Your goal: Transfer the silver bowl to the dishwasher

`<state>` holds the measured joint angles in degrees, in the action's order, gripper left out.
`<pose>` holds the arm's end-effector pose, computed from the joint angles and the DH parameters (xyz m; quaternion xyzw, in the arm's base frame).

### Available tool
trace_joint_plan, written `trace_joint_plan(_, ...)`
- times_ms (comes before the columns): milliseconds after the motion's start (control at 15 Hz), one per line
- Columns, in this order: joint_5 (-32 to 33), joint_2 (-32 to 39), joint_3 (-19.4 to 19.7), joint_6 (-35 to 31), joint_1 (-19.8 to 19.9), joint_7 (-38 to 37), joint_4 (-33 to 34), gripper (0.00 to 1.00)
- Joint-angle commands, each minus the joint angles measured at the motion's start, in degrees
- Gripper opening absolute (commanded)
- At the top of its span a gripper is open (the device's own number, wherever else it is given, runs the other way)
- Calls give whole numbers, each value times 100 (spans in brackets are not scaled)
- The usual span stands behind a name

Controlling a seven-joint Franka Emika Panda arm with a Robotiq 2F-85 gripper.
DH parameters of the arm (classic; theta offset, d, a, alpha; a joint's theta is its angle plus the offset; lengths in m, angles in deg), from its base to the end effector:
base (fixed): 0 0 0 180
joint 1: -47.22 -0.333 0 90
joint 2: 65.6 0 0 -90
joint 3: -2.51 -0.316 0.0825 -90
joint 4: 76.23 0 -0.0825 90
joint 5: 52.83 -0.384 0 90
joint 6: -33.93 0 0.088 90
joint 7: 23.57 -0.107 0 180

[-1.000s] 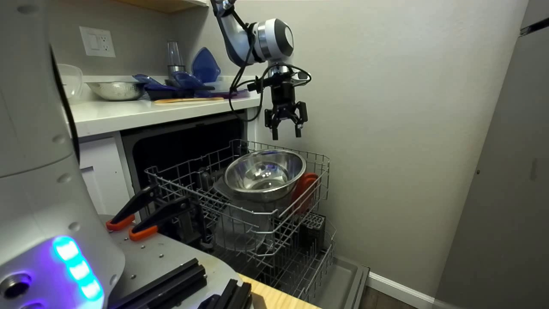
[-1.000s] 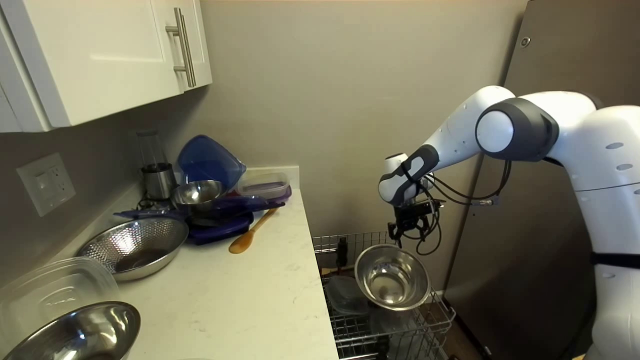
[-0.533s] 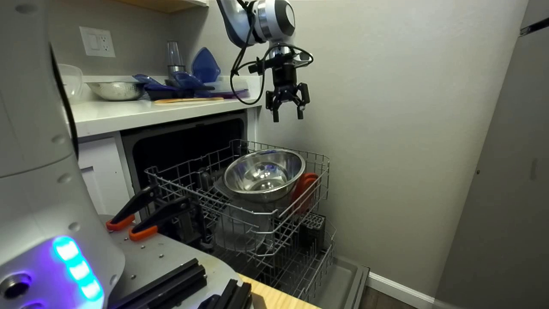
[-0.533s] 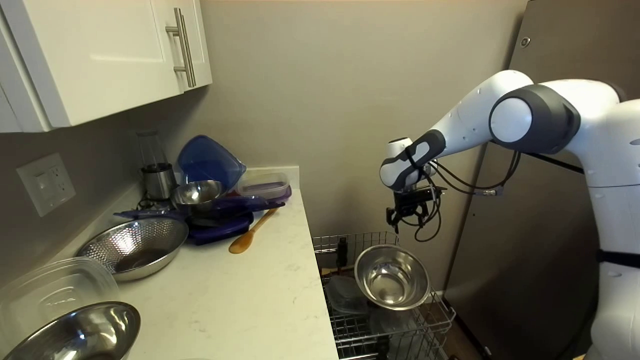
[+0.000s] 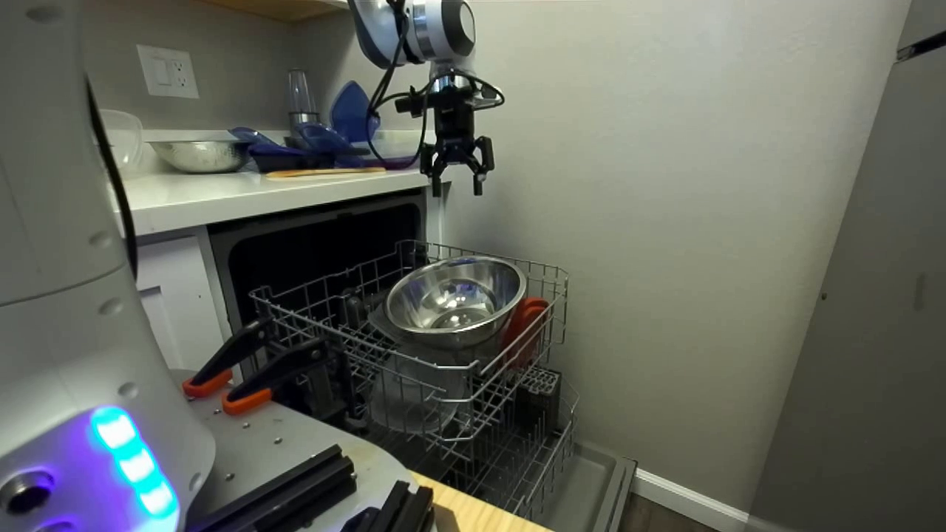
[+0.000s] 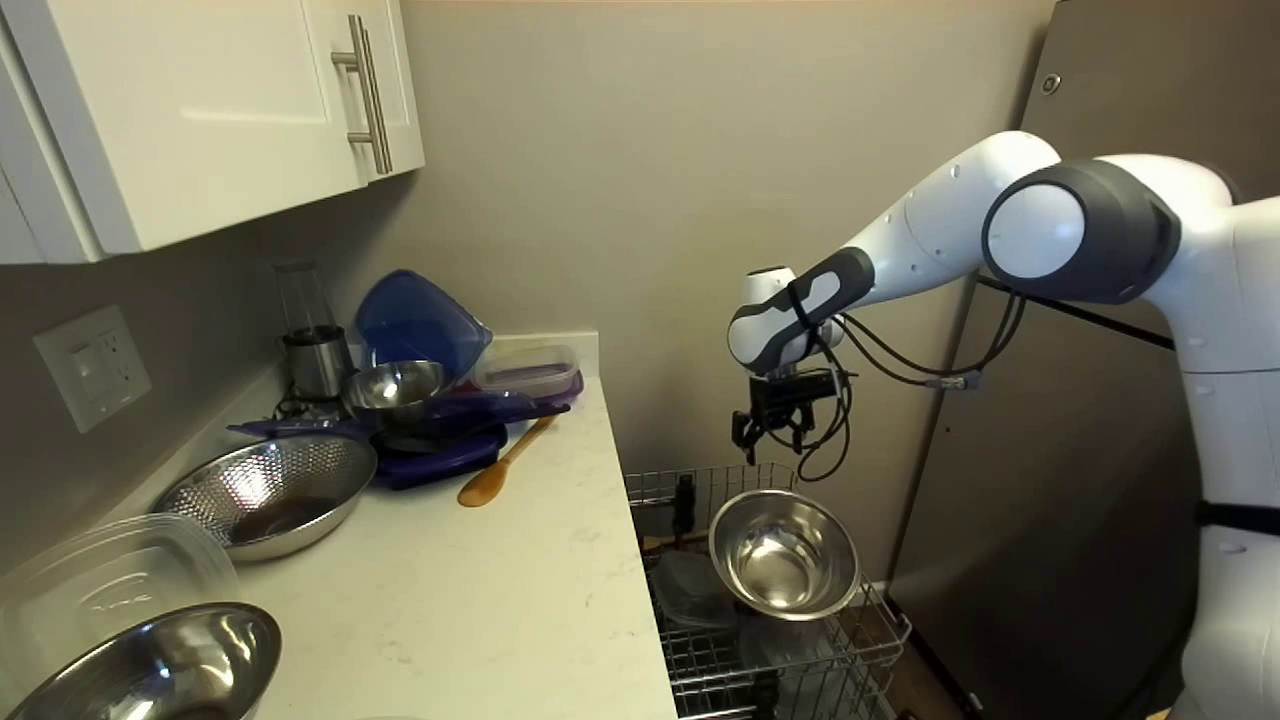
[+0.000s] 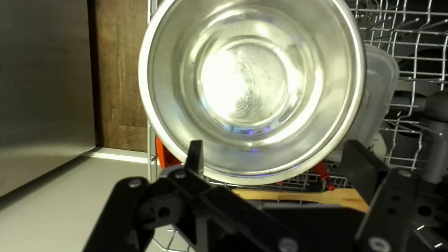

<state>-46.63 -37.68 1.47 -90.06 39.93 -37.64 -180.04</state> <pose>0.6293 0.0871 0.2619 0.9968 -0.0175 -0.0585 0.0507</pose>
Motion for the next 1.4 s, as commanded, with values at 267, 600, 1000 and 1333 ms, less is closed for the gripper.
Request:
trace_joint_plan(267, -456, 457, -459, 69, -159, 381, 420, 100)
trace_joint_plan(600, -544, 759, -543, 413, -496, 102, 1004, 100)
trace_joint_plan(1000, -603, 1231, -512, 784, -726, -85, 1542, 100)
trace_joint_plan(1333, -564, 1285, -504, 681, -758, 7, 1606, 100)
